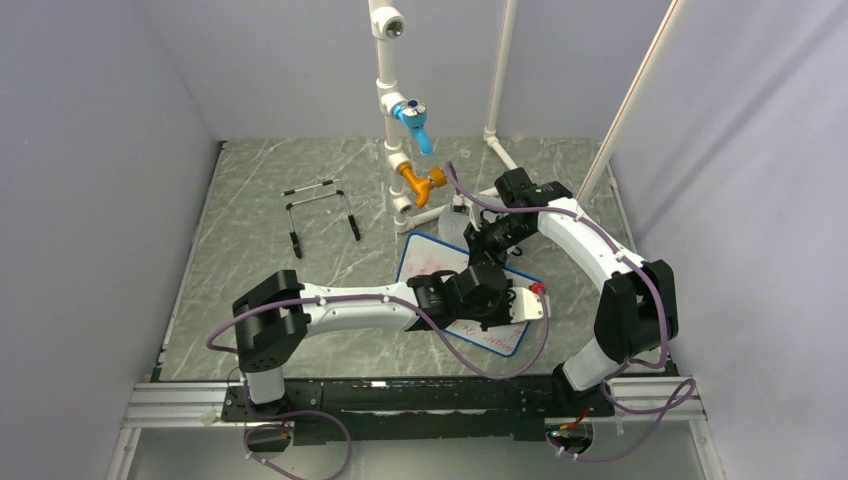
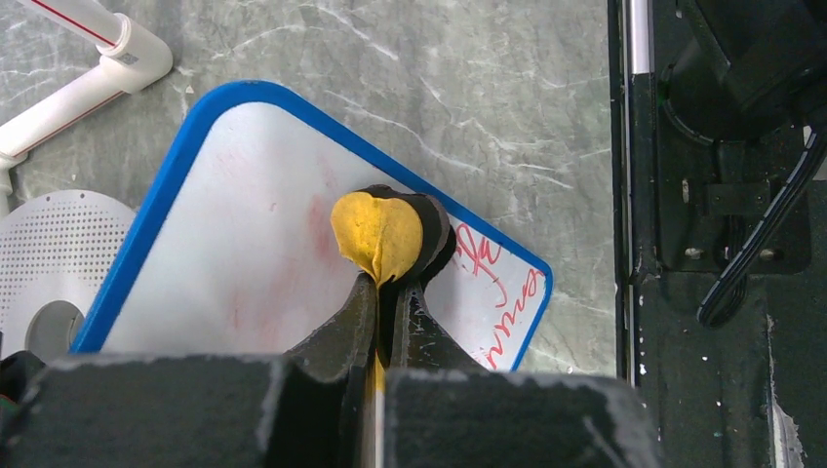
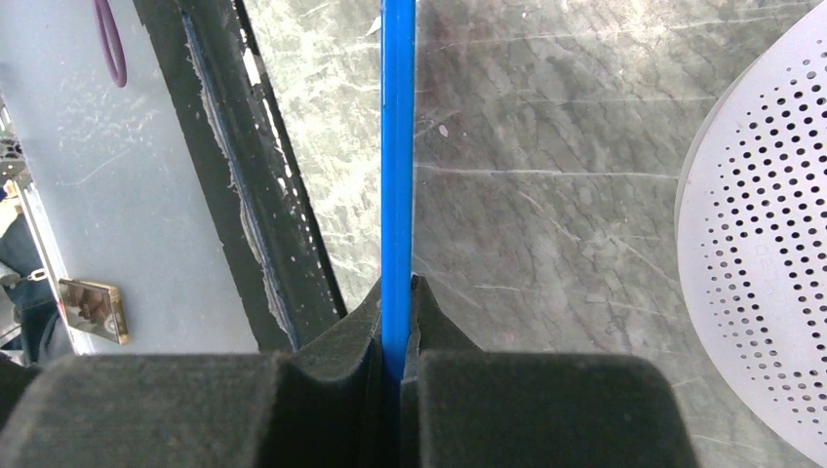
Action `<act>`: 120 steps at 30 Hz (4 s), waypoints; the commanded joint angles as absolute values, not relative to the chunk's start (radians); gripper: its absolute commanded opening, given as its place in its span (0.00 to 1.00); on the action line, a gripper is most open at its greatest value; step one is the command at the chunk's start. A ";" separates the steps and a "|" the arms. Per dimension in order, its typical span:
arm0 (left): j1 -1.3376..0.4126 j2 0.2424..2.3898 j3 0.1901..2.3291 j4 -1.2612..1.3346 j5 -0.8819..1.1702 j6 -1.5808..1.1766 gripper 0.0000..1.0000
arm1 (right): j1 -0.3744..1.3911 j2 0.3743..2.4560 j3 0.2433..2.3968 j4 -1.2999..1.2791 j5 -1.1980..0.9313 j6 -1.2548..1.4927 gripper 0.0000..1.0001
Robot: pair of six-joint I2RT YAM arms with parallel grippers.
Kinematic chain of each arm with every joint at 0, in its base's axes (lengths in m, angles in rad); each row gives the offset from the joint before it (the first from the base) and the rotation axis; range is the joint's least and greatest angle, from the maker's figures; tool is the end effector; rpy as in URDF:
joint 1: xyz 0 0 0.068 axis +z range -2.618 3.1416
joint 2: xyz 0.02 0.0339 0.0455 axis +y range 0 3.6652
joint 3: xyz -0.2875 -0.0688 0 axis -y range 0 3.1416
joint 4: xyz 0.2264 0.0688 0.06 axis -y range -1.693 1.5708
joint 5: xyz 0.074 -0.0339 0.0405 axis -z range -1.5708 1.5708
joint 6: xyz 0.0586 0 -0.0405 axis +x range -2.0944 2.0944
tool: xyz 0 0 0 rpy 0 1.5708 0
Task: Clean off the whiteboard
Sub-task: Erase the whiteboard at the center of the board.
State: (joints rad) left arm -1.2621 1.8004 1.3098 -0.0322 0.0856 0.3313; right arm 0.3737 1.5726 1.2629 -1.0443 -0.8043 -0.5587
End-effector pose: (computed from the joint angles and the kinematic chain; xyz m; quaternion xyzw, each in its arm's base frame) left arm 0.1253 -0.4094 0.2736 0.6335 0.5894 -0.2574 0.4301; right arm 0.2444 0.1412 0.2772 -0.4490 0.7982 0.3782 0.1351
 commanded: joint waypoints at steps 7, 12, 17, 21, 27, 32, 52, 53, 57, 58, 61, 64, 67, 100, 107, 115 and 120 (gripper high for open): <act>-1.273 1.822 1.179 0.081 0.067 0.287 0.00 | 0.386 1.561 1.259 -0.990 -0.873 -0.616 0.00; -1.299 1.845 1.105 0.129 0.071 0.256 0.00 | 0.386 1.561 1.260 -0.991 -0.873 -0.617 0.00; -1.307 1.867 1.078 0.150 0.071 0.245 0.00 | 0.386 1.562 1.259 -0.990 -0.873 -0.615 0.00; -1.308 1.864 1.087 0.144 0.059 0.256 0.00 | 0.387 1.564 1.260 -0.991 -0.873 -0.616 0.00; -1.289 1.832 1.167 0.096 0.046 0.304 0.00 | 0.386 1.562 1.260 -0.991 -0.871 -0.615 0.00; -1.267 1.795 1.228 0.064 0.050 0.355 0.00 | 0.381 1.561 1.267 -1.005 -0.883 -0.626 0.00; -1.202 1.822 1.344 -0.061 0.281 0.569 0.00 | 0.380 1.559 1.259 -0.997 -0.871 -0.627 0.00; -1.200 1.822 1.335 -0.058 0.305 0.568 0.00 | 0.380 1.561 1.258 -0.999 -0.870 -0.628 0.00; -1.197 1.835 1.309 -0.074 0.364 0.572 0.00 | 0.379 1.565 1.266 -1.008 -0.878 -0.633 0.00; -1.197 1.848 1.313 -0.092 0.383 0.573 0.00 | 0.380 1.565 1.266 -1.008 -0.879 -0.635 0.00; -1.197 1.890 1.319 -0.112 0.429 0.574 0.00 | 0.380 1.569 1.265 -1.011 -0.873 -0.640 0.00; -1.197 1.924 1.320 -0.113 0.437 0.574 0.00 | 0.380 1.574 1.268 -1.022 -0.875 -0.647 0.00; -1.198 1.959 1.322 -0.111 0.430 0.566 0.00 | 0.380 1.577 1.271 -1.031 -0.879 -0.656 0.00; -1.230 1.787 1.258 0.167 -0.297 0.368 0.00 | 0.379 1.576 1.274 -1.036 -0.899 -0.653 0.00; -1.236 1.785 1.241 0.254 -0.246 0.385 0.00 | 0.380 1.577 1.275 -1.036 -0.902 -0.655 0.00; -1.249 1.761 1.216 0.305 -0.260 0.430 0.00 | 0.380 1.570 1.279 -1.041 -0.905 -0.657 0.00; -1.249 1.749 1.210 0.311 -0.253 0.516 0.00 | 0.380 1.573 1.285 -1.055 -0.907 -0.666 0.00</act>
